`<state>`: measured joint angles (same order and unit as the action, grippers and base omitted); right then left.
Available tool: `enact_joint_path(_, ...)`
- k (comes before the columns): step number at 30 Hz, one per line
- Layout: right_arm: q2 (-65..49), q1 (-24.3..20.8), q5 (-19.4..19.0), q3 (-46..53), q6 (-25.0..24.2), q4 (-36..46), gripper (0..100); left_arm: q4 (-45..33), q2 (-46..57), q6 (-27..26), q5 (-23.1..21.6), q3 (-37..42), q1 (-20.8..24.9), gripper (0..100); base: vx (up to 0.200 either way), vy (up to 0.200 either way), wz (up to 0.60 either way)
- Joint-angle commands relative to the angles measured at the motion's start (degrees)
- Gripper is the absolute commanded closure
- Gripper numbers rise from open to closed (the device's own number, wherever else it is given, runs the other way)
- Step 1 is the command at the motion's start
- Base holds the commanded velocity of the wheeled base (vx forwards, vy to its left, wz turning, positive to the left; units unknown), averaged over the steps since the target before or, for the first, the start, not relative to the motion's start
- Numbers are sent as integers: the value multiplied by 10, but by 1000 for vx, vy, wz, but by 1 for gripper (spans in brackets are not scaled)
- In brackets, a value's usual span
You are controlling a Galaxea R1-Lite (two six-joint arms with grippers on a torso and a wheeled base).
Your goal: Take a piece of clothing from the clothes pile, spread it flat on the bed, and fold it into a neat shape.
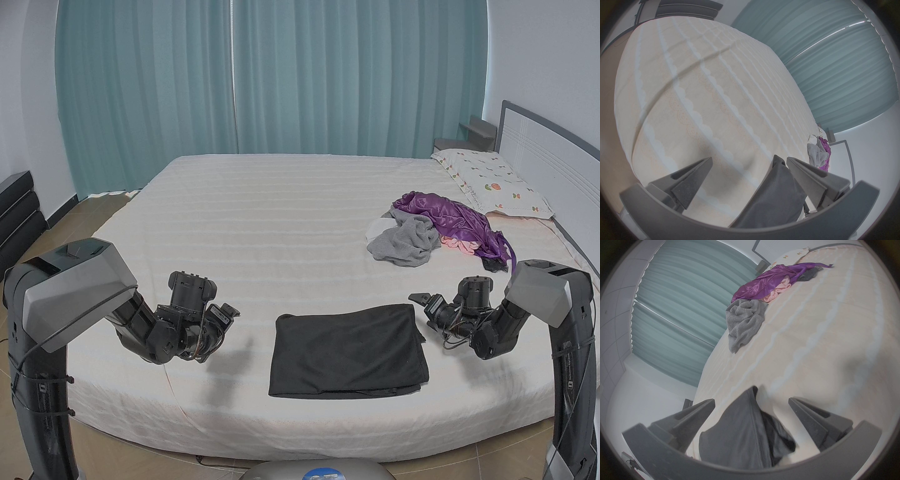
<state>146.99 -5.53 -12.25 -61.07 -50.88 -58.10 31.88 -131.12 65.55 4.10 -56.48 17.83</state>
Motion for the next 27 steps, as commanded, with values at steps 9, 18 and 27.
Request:
enact_joint_path(9,-120,-26,-19,246,-38,-113,0,0,7,7,-2,0,3,0,0,0,0)
enact_joint_path(18,-121,-48,-16,263,-34,-117,0,-1,6,7,-2,-1,10,0,0,-133,0)
enact_joint_path(27,-113,-53,-16,267,-25,-121,0,-1,3,3,-2,-6,25,0,0,-67,0)
